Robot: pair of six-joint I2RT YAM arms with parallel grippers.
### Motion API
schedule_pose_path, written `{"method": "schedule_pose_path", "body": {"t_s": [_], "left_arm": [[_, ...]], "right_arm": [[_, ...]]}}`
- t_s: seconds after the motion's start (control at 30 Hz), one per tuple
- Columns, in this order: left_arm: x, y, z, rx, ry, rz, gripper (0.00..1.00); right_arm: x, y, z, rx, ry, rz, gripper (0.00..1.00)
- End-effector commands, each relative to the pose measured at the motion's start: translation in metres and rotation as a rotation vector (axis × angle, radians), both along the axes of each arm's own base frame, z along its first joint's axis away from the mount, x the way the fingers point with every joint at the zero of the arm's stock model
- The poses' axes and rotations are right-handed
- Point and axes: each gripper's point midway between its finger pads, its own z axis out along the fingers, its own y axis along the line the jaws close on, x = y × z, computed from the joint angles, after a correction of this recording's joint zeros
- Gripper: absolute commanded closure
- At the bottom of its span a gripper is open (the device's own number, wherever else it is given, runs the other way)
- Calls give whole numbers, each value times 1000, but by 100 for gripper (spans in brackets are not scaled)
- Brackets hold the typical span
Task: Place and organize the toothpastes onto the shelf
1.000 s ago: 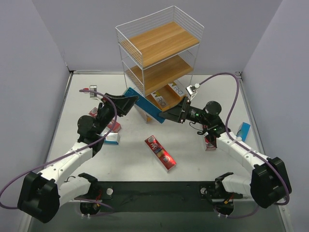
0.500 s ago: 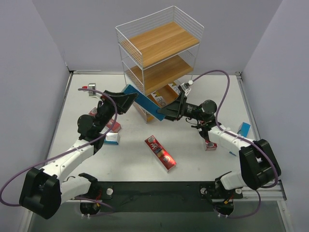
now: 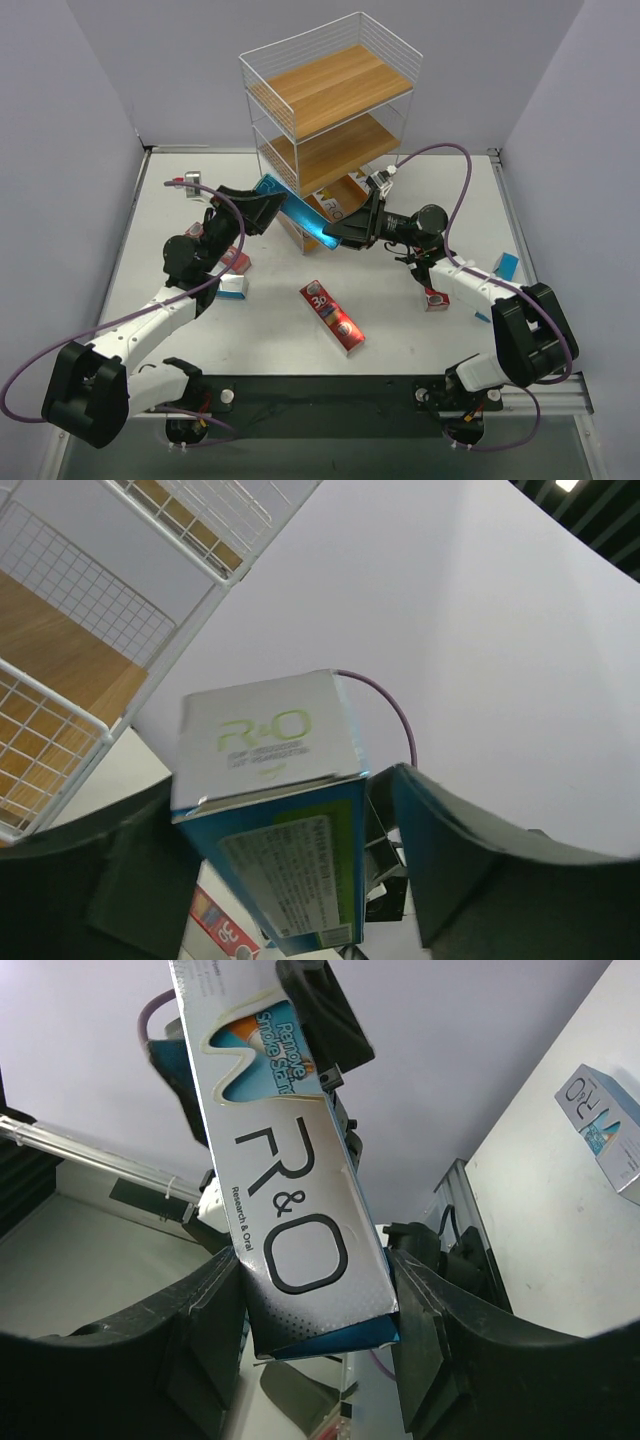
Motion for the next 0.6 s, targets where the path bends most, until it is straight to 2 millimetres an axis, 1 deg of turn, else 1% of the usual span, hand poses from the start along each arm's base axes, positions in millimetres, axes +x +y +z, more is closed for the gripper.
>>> {"method": "schedule_pose_path", "body": {"t_s": [0.0,0.03,0.07,0.1,0.13,0.17,0.2,0.23,0.27,0.3,0.33,0.37,0.4,0.43,0.47,0.5,0.53,0.57], "left_arm": [[-16,5,22,9,-126,8,11],[-12,6,14,30,-98,20,8],[-9,9,12,43,-92,40,6],[-10,12,9,66,-101,64,4],[-5,14,2,93,-72,84,4],[-1,17,-4,114,-59,108,3],[1,20,-11,157,-48,139,3],[4,25,-13,174,-41,177,3],[6,29,-16,196,-35,203,3],[8,34,-24,252,-24,243,3],[10,39,-28,276,-15,275,3],[14,47,-31,294,0,325,3],[15,55,-39,351,13,372,3],[17,61,-43,373,26,407,3],[18,75,-43,398,25,482,3],[20,81,-54,441,59,513,3],[20,86,-57,468,61,534,3],[21,102,-58,499,64,622,3]], "right_arm": [[-20,-12,55,134,-317,5,76],[-20,-13,53,123,-335,-1,78],[-17,-13,48,100,-314,-6,78],[-19,-16,50,91,-331,-12,78],[-18,-16,47,72,-354,-21,79],[-13,-17,41,41,-327,-30,79],[-16,-20,42,29,-342,-35,80],[-14,-21,40,9,-376,-51,81],[-11,-22,32,-26,-342,-56,81],[-13,-26,35,-41,-360,-66,82],[-10,-27,26,-88,-312,-70,82],[-8,-29,21,-127,-363,-88,82],[-12,-32,24,-153,-405,-101,82],[-8,-35,12,-231,-327,-111,83],[-9,-40,11,-288,-443,-138,83],[-8,-44,6,-337,-446,-156,85],[-7,-50,-9,-419,-380,-174,85],[-5,-56,0,-456,-471,-201,86]]}}
